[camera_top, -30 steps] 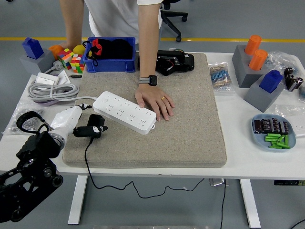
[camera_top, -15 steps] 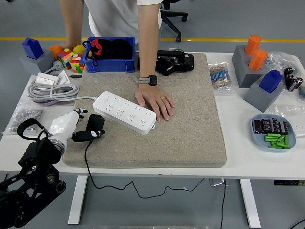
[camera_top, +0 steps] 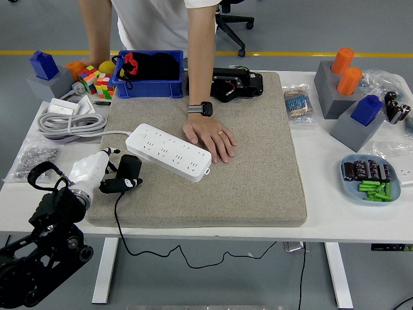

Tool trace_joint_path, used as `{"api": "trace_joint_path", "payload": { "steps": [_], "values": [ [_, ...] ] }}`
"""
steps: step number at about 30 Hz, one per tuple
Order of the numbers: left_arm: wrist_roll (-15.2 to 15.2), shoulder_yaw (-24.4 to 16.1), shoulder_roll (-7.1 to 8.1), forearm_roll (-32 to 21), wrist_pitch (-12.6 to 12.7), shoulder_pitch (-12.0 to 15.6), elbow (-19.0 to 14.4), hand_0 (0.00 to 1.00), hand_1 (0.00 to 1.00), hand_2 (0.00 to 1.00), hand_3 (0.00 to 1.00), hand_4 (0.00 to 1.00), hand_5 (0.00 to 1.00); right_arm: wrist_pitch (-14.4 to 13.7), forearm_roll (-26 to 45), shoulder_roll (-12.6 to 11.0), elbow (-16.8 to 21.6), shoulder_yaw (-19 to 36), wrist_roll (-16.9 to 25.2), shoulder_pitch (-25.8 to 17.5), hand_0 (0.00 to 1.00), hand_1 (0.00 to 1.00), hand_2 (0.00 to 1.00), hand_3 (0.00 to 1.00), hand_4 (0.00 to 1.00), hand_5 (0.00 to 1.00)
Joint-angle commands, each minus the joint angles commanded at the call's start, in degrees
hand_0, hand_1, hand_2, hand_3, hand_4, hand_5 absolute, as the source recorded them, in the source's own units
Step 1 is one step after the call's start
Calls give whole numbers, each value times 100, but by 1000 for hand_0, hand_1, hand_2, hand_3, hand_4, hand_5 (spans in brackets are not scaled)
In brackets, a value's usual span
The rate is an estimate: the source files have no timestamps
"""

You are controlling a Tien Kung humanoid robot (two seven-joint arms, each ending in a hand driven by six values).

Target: Press the white button,pick up the black plug,place it near the board,insert it into the board

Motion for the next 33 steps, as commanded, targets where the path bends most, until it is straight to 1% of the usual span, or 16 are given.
{"api": "trace_joint_path", "payload": {
  "steps": [3,4,9,10,13,15,16,21,22,27,28,33],
  "values": [
    [0,20,-6,6,12,3,33,268,517,507,815,950,408,-7,7,1,0,-16,14,-5,633,597,593,588,668,410],
    [0,22,-5,0,17,5,42,227,459,436,773,888,267,-11,13,0,0,-23,21,-7,633,598,593,587,666,414],
    [0,25,2,28,48,0,33,227,459,436,773,888,267,-41,16,-7,0,-31,62,-14,633,598,593,587,666,414],
    [0,35,1,29,59,-9,39,193,374,383,720,818,156,-46,15,-6,0,-24,68,-14,632,597,591,587,665,412],
    [0,63,-10,24,122,-26,77,193,374,383,720,818,156,-51,26,-3,1,-28,81,-11,632,597,591,587,665,412],
    [0,86,-18,6,222,-30,103,193,374,383,720,818,156,-57,34,1,5,-21,92,-10,632,597,591,587,665,412],
    [-10,97,-22,0,259,-32,110,177,338,357,636,753,76,-59,35,3,6,-18,96,-11,631,593,590,587,666,411],
    [-167,128,-52,-27,371,-37,154,177,338,357,636,753,76,-67,29,8,1,-9,106,-23,631,593,590,587,666,411],
    [-228,135,-57,-28,408,-38,169,169,305,335,580,694,2,-72,31,10,1,-4,112,-25,628,593,588,583,664,411],
    [-464,141,-55,-31,526,-31,188,169,305,335,580,694,2,-93,37,16,1,6,140,-34,628,593,588,583,664,411],
    [-494,139,-55,-36,538,-30,190,172,282,302,568,673,2,-95,37,16,0,6,143,-37,628,592,586,583,663,407],
    [-735,107,-27,-116,599,-48,206,172,282,302,568,673,2,-109,36,22,0,18,162,-34,628,592,586,583,663,407]
  ]
}}
